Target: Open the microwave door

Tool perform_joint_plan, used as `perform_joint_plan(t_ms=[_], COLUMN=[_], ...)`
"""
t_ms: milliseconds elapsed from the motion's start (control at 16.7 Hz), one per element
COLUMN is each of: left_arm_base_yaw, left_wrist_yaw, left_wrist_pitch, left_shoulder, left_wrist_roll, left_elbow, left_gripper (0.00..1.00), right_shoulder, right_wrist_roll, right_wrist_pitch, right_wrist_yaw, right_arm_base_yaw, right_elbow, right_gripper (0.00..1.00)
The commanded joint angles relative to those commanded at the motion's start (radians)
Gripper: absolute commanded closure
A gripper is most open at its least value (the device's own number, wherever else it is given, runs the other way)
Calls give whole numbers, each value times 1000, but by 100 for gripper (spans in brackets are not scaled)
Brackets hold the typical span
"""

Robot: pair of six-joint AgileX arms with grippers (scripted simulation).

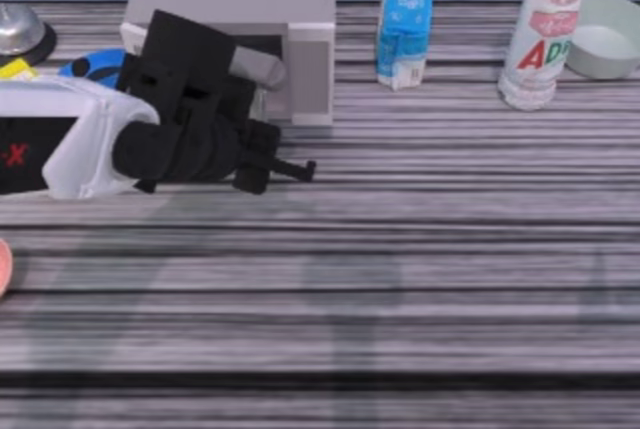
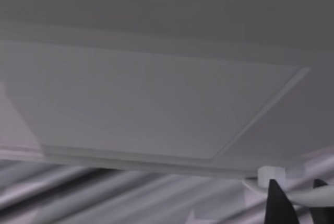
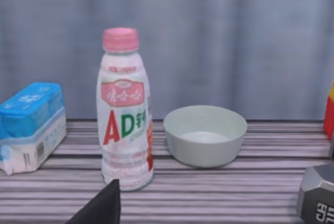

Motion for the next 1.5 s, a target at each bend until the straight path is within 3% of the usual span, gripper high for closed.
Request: perform_joint_plan(t_ms=[780, 1500], left_arm_base_yaw=[0, 19], left_wrist_yaw=[0, 42], left_wrist_pitch=[0, 4], left_shoulder=[0, -22], left_wrist_roll=[0, 48], left_elbow=[0, -27], left_gripper=[100, 100], right_shoulder=[0, 0], right_wrist_roll=[0, 0], right_wrist_pitch=[0, 0], right_wrist_yaw=[0, 0], right_arm_base_yaw=[0, 0], right_elbow=[0, 0], right_gripper=[0, 0])
